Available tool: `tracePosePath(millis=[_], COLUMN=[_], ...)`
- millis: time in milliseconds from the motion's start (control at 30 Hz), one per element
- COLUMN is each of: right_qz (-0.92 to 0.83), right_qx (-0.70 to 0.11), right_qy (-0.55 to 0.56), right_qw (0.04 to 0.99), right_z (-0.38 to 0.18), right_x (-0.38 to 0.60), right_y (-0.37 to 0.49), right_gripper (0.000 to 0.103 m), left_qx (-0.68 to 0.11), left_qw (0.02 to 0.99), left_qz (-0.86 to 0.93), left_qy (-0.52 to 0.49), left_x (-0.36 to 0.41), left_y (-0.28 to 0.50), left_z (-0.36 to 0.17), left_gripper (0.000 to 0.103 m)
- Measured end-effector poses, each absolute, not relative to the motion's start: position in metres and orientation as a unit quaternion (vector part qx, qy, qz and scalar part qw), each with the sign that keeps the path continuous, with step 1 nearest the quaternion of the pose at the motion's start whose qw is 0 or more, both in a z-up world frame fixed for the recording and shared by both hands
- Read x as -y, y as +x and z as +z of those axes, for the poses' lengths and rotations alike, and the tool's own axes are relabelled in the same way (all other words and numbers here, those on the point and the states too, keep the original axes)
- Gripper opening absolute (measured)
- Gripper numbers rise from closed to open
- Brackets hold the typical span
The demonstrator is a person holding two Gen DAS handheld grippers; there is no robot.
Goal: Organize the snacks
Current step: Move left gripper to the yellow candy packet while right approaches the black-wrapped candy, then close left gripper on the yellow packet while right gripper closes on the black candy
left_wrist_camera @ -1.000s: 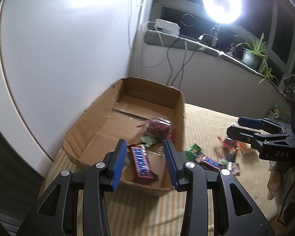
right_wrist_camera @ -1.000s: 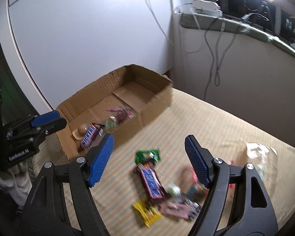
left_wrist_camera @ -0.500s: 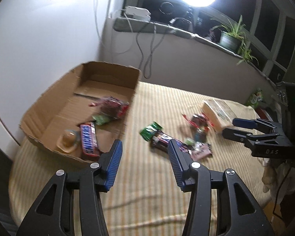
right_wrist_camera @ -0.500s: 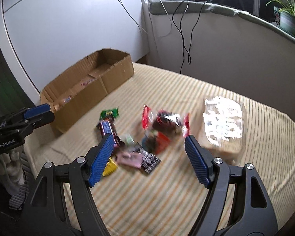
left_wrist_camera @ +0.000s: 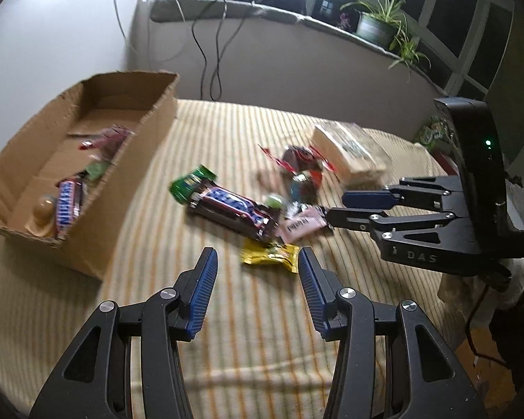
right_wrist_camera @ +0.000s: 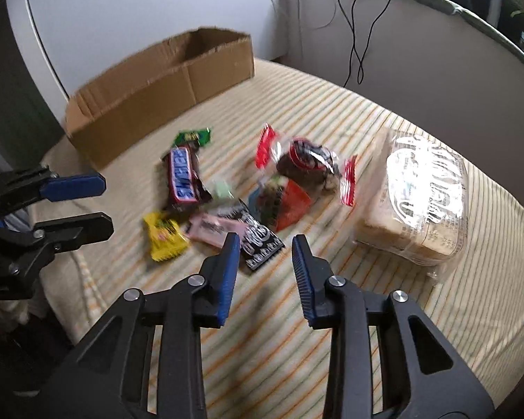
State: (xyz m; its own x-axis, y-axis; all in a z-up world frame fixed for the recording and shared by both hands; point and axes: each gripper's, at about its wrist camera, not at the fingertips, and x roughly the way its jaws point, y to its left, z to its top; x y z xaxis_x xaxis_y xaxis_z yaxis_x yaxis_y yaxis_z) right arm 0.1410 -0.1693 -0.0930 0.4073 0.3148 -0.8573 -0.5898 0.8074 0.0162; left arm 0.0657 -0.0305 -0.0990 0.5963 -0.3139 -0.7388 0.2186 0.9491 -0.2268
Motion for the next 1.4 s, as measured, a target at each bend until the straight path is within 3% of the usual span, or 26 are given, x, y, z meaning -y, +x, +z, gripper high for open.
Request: tracePosePath(millis=[267,400,867,1033,1100,1400], right_qz=[0.294,0.306,0.328,0.328,0.333,0.338], right_qx=[-0.468,-0.467,-0.469,-0.470,-0.470,-0.456], right_qy=[-0.180,-0.174,-0.190,-0.189,-0.196,-0.206], right_qw=[0.814,0.811,0.798,0.797,0.794,0.797], right_z=[-0.105,-0.105,-0.111,-0.114,-0.114,-0.109], right_x=[0.163,0.159,0.143,0.136,0.133,0.124], right_y=[0.145,0.149,0.157,0.162,0.160,0.164], right_gripper=[0.032,0.032,0.032,0.032,0.032,0.032], left_qx=[-0.445,-0.448,-0.446,-0.436,-0.436,-0.436], left_qw=[0.881,0.880,0.881,0.887,0.888,0.888], left_qz=[-0.156,-0.155,-0.156,-0.146,-0.147,-0.148], left_qy=[-0.039,-0.024,0.025,0.027,0.021,0.014], left_x=[0.050,0.056,0.062,0.057,0.052,0.044], left_y=[0.077,0.081,0.091,0.089,0.090,0.083], left_z=[-0.115,-0.120,-0.128,-0.130,-0.129,-0.128], left_gripper=[0.047,0.056,0.056,0.036,0.032,0.031])
